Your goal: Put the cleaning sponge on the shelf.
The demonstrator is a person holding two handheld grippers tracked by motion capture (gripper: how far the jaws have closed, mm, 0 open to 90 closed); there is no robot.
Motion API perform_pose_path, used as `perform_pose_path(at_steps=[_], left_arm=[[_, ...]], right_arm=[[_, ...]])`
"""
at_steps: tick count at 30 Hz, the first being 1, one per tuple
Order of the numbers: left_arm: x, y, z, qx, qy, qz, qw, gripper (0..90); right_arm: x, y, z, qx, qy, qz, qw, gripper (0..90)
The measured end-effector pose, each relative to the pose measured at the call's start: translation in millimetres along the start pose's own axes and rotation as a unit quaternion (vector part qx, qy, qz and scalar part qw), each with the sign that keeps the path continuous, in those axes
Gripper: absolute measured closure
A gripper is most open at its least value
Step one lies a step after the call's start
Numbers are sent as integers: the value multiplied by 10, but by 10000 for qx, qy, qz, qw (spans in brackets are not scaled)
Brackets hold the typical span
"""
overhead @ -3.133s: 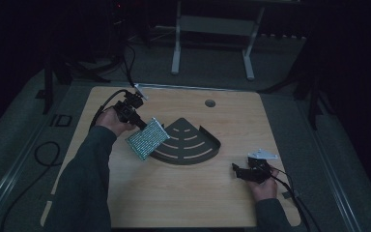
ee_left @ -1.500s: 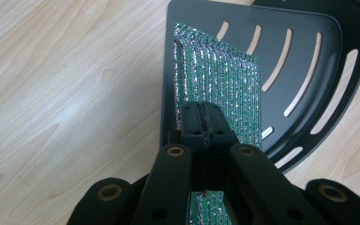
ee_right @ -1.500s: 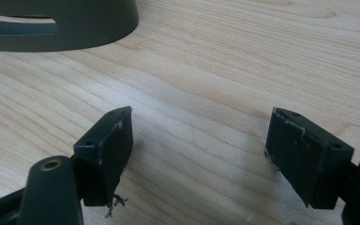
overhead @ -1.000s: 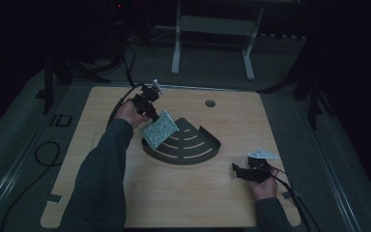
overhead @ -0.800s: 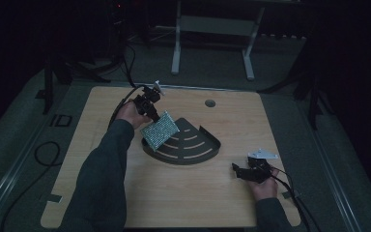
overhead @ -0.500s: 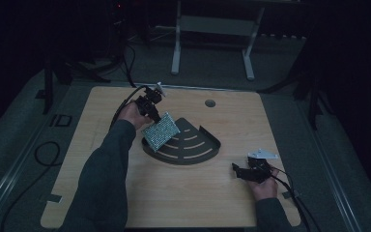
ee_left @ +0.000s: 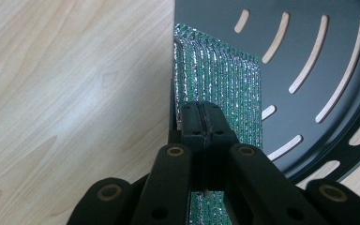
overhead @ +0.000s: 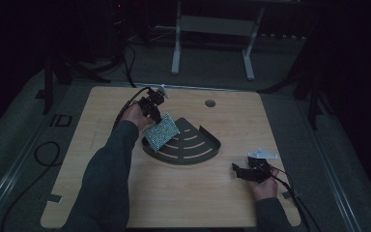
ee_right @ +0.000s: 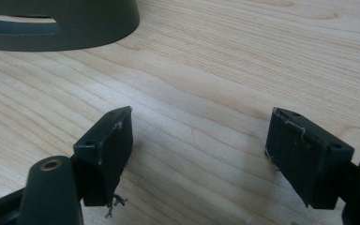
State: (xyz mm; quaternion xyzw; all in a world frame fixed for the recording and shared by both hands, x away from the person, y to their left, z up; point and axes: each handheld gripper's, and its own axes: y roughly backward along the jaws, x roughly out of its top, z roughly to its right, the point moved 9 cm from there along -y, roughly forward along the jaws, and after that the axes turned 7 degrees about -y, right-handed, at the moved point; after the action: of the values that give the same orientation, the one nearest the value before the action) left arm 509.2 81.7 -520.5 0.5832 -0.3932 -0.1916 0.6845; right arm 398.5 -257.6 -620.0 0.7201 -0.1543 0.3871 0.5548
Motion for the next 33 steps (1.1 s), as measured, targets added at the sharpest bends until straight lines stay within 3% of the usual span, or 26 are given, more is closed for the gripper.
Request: perform_pose_path(at_steps=[33], left_arm=[[-86,-220,65,352,-294,-399,9982,894]], right_arm=[[0,0,1,4,7,-1,10000,226]])
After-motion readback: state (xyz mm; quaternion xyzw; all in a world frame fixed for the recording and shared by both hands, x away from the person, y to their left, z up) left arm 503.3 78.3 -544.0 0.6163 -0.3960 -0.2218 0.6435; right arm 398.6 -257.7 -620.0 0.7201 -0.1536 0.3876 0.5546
